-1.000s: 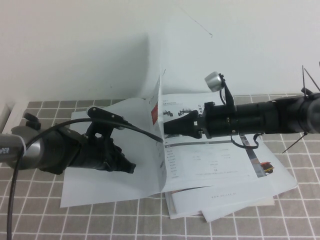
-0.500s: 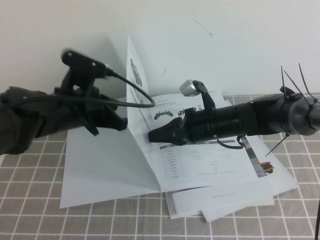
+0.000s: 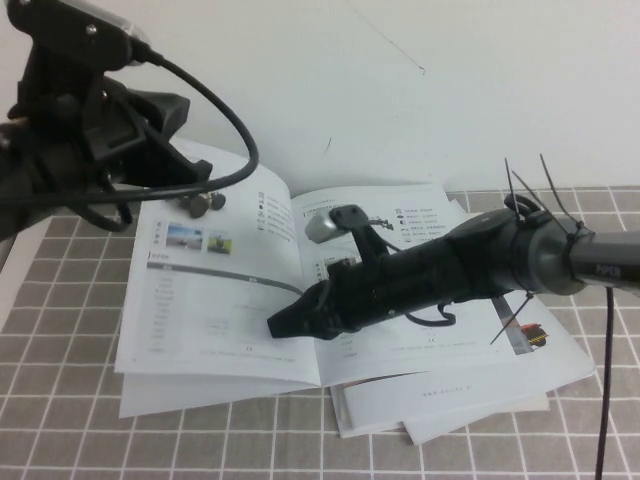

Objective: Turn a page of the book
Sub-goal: Open the closed book

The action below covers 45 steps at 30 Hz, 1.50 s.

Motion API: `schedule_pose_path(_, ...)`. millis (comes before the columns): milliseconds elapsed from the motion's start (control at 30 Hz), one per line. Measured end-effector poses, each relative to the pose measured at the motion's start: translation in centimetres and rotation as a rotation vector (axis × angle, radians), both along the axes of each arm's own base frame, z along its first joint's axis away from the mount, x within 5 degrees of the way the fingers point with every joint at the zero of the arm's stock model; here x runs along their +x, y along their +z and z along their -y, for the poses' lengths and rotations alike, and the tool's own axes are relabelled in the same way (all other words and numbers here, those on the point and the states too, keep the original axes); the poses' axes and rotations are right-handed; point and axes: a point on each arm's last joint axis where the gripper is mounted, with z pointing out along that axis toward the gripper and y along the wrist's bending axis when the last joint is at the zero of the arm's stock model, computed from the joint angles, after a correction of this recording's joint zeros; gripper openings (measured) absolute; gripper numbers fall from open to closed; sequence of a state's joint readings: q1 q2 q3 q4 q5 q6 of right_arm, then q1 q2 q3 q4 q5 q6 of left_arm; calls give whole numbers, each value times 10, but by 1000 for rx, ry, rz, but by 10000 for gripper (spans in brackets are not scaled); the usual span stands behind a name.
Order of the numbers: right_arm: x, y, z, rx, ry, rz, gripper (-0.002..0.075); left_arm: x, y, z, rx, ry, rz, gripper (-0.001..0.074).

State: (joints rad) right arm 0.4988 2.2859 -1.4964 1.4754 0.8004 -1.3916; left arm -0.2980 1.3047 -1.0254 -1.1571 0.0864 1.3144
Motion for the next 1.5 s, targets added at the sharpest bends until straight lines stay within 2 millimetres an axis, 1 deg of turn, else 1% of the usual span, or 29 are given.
schedule_pose_path(100,-6,-15,-4,-40,19,-47,-1,11,-17,5,17,-14,-56,-4)
schedule_pose_path(167,-8,-21,-5,-63,28,-69,-1,21,-34,8,32,-16,-108,-4)
schedule_pose_path(233,-9,-23,-4,-80,38,-76,-1,33,-56,12,49,-16,-173,-4)
schedule_pose_path(300,-10,-22,-4,-82,52,-80,-1,47,-86,16,74,-14,-256,-4)
schedule_pose_path(433,-14,-21,-5,-75,99,-97,-1,71,-155,20,140,10,-423,-4)
schedule_pose_path(500,-18,-21,-4,-71,135,-109,-1,81,-182,22,164,13,-482,-4)
schedule_pose_path(567,-20,-21,-4,-76,165,-112,-1,89,-201,23,178,20,-518,-4)
schedule_pose_path(633,-22,-20,-3,-93,191,-108,-1,95,-215,25,180,24,-547,-4)
schedule_pose_path(733,-22,-11,0,-144,205,-72,-1,99,-222,26,173,30,-563,-4)
schedule_pose_path(867,-13,17,10,-247,129,48,-1,99,-222,28,167,10,-570,-4)
schedule_pose_path(933,-3,32,21,-297,57,125,-1,98,-222,29,180,-19,-573,-4)
schedule_pose_path(1033,14,40,42,-358,-55,200,-1,96,-222,30,197,-61,-576,-4)
schedule_pose_path(1100,24,37,55,-393,-100,223,-1,96,-222,31,195,-76,-580,-4)
schedule_pose_path(1233,35,16,75,-479,-113,216,-1,95,-222,32,192,-91,-587,-4)
schedule_pose_path(1300,36,7,79,-526,-97,214,-1,94,-222,34,191,-119,-594,-4)
schedule_pose_path(1500,33,6,84,-615,-36,225,-1,89,-222,39,173,-199,-624,-4)
